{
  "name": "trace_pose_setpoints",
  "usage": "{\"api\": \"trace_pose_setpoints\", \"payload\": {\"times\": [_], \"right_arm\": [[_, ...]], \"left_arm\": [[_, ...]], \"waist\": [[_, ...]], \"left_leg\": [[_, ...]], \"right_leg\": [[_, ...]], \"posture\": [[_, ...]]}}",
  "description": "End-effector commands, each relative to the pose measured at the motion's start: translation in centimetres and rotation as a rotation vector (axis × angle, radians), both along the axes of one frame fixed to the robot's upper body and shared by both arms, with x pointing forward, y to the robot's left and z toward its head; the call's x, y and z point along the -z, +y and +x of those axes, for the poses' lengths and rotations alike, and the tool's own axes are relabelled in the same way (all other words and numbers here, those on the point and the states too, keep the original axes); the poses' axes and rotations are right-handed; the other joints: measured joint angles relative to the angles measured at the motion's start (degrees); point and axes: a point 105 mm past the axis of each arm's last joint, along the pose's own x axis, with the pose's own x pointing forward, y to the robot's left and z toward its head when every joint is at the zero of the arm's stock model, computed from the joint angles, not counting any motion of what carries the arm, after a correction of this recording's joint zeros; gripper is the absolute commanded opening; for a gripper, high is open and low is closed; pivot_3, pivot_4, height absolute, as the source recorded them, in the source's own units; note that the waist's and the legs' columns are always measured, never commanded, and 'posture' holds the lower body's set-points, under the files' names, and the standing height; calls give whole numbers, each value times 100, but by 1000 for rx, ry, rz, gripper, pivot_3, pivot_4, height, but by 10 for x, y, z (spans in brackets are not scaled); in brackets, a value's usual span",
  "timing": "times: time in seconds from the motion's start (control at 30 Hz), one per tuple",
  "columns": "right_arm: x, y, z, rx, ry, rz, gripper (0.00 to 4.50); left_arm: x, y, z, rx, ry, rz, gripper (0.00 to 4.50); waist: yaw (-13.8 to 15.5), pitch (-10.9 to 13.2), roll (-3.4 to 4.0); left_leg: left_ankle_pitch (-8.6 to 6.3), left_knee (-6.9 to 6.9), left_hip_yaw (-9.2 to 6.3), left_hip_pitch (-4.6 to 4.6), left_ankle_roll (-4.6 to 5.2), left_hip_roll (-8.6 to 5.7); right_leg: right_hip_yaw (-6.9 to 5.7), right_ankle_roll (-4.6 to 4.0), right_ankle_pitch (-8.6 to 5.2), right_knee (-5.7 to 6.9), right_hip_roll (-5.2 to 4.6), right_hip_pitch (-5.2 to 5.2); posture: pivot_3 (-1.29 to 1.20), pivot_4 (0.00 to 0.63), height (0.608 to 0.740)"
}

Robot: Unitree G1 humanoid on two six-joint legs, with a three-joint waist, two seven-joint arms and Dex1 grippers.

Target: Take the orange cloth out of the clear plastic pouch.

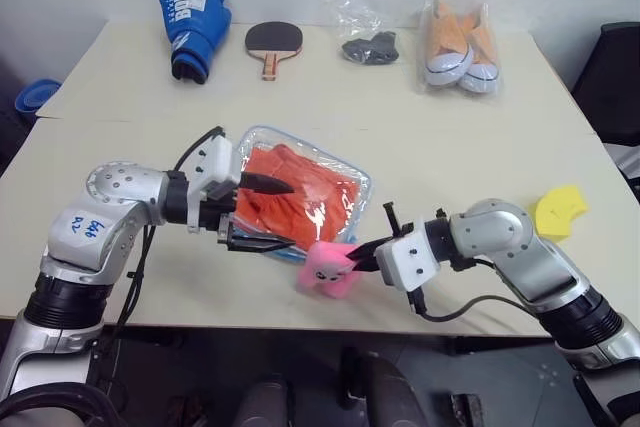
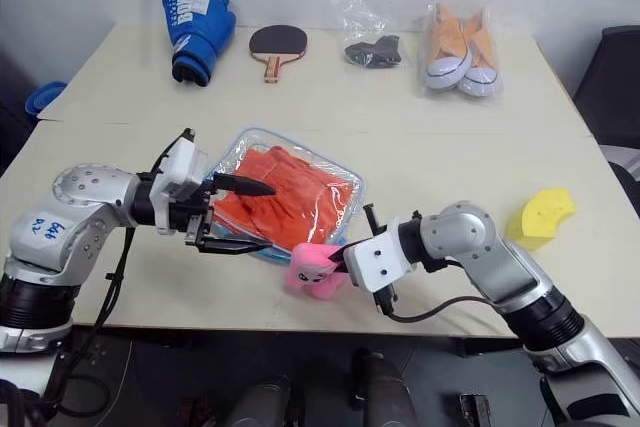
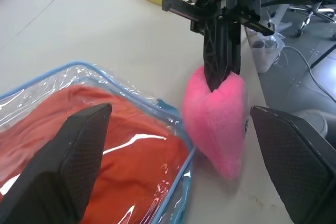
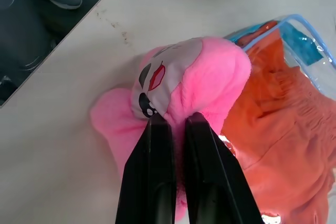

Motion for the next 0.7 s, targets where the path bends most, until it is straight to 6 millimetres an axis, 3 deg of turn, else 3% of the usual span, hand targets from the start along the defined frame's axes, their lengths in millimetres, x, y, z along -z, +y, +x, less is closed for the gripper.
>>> {"api": "trace_pose_setpoints", "payload": {"times": [0.03,0.1,0.17,0.27,0.33,0.47,0.6,0.7], "right_arm": [[-6,5,-5,-36,-50,21,877],[-4,7,-5,-38,-58,18,1476],[-3,7,-5,-36,-61,17,1476],[-2,8,-6,-30,-67,17,2039],[-2,8,-6,-24,-75,20,2666],[-4,6,-6,7,-89,27,2666],[-12,-10,-7,71,-69,18,2709],[-20,-30,-3,134,-87,-11,2709]], "left_arm": [[12,-11,-15,96,64,50,4500],[21,-16,-17,129,97,80,4500],[29,-23,-16,160,106,108,4500],[38,-31,-14,194,113,146,4500],[43,-37,-12,209,119,151,4500],[48,-47,-9,231,106,145,4500],[49,-45,-7,241,79,148,3647],[49,-37,-9,250,75,155,2704]], "waist": [[-11,0,0],[-13,0,0],[-5,0,0],[1,0,0],[4,0,0],[10,0,0],[15,0,0],[17,0,0]], "left_leg": [[0,3,0,0,0,0],[-1,7,0,0,-1,0],[-1,11,-2,-1,-1,0],[-2,22,-6,-7,0,-1],[-3,31,-10,-12,1,0],[-6,38,-12,-14,5,-1],[-6,39,-16,-15,6,0],[-7,40,-17,-16,8,0]], "right_leg": [[1,0,0,3,0,0],[1,-1,0,8,1,0],[1,-1,-1,10,1,0],[0,-1,0,10,2,0],[-2,-1,0,13,3,0],[-3,-1,0,15,2,1],[-5,-1,0,15,1,1],[-5,-1,0,14,-1,1]], "posture": [[0,150,740],[0,150,740],[0,150,740],[0,150,740],[0,150,740],[0,150,740],[0,150,740],[0,150,740]]}}
